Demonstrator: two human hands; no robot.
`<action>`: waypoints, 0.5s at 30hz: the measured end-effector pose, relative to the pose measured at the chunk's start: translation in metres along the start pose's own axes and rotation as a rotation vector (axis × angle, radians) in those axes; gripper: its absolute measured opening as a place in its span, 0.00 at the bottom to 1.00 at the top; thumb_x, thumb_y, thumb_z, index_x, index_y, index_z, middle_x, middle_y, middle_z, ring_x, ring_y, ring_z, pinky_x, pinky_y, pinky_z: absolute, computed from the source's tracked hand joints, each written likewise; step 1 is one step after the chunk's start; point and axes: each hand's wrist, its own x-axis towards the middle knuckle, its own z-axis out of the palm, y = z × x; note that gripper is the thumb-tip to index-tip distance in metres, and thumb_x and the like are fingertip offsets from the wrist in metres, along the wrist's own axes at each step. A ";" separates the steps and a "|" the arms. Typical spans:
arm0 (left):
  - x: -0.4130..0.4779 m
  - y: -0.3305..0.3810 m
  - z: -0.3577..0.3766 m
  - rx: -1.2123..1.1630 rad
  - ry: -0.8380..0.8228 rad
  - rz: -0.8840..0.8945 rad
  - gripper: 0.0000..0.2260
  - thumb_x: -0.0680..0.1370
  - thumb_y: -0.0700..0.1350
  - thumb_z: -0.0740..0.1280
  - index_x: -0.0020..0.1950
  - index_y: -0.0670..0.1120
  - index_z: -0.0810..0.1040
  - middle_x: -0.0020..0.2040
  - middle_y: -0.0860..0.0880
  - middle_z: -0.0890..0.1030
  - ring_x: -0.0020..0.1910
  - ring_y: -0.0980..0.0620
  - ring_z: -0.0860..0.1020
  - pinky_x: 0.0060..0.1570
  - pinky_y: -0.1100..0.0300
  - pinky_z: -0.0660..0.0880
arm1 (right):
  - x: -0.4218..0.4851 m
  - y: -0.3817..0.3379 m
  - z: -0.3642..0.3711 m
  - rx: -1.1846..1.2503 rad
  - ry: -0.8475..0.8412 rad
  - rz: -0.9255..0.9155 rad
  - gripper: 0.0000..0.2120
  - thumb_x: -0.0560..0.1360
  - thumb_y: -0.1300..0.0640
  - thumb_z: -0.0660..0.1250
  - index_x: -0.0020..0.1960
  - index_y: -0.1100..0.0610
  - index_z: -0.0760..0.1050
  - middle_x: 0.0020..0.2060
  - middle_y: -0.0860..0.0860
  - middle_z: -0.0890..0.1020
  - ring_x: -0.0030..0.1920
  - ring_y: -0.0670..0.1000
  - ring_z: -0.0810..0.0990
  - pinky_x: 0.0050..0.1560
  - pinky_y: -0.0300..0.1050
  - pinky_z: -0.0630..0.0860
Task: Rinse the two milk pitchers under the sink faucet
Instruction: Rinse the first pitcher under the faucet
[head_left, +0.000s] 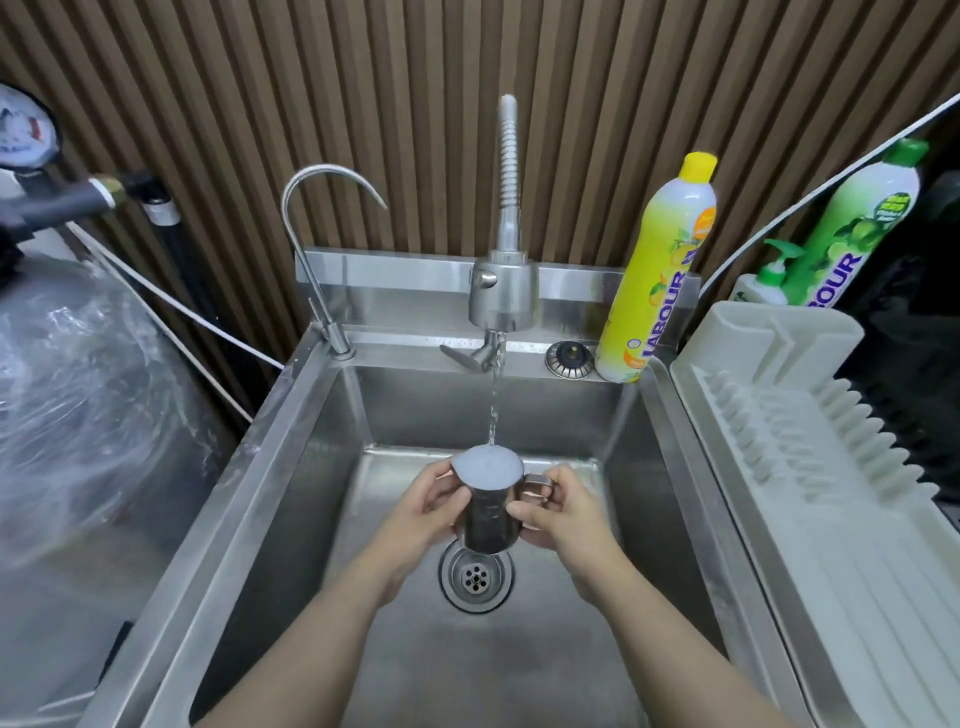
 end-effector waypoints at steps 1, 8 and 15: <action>-0.001 -0.012 0.001 -0.011 0.005 -0.072 0.11 0.80 0.39 0.61 0.60 0.51 0.72 0.56 0.54 0.79 0.50 0.58 0.78 0.45 0.65 0.78 | 0.000 0.013 0.000 -0.001 -0.002 0.070 0.16 0.71 0.69 0.69 0.41 0.55 0.62 0.39 0.53 0.76 0.38 0.49 0.76 0.34 0.39 0.78; -0.002 -0.072 0.001 0.164 0.009 -0.464 0.12 0.80 0.48 0.61 0.61 0.46 0.71 0.46 0.53 0.77 0.43 0.55 0.76 0.40 0.60 0.72 | 0.001 0.070 -0.005 -0.051 -0.080 0.499 0.15 0.71 0.66 0.70 0.42 0.57 0.63 0.40 0.55 0.78 0.39 0.54 0.80 0.44 0.57 0.80; 0.005 -0.088 -0.004 0.267 -0.005 -0.703 0.18 0.77 0.60 0.61 0.49 0.44 0.76 0.41 0.44 0.80 0.36 0.49 0.79 0.42 0.57 0.78 | 0.005 0.072 -0.005 -0.228 -0.169 0.706 0.12 0.73 0.52 0.69 0.47 0.61 0.75 0.34 0.54 0.78 0.30 0.50 0.78 0.29 0.41 0.78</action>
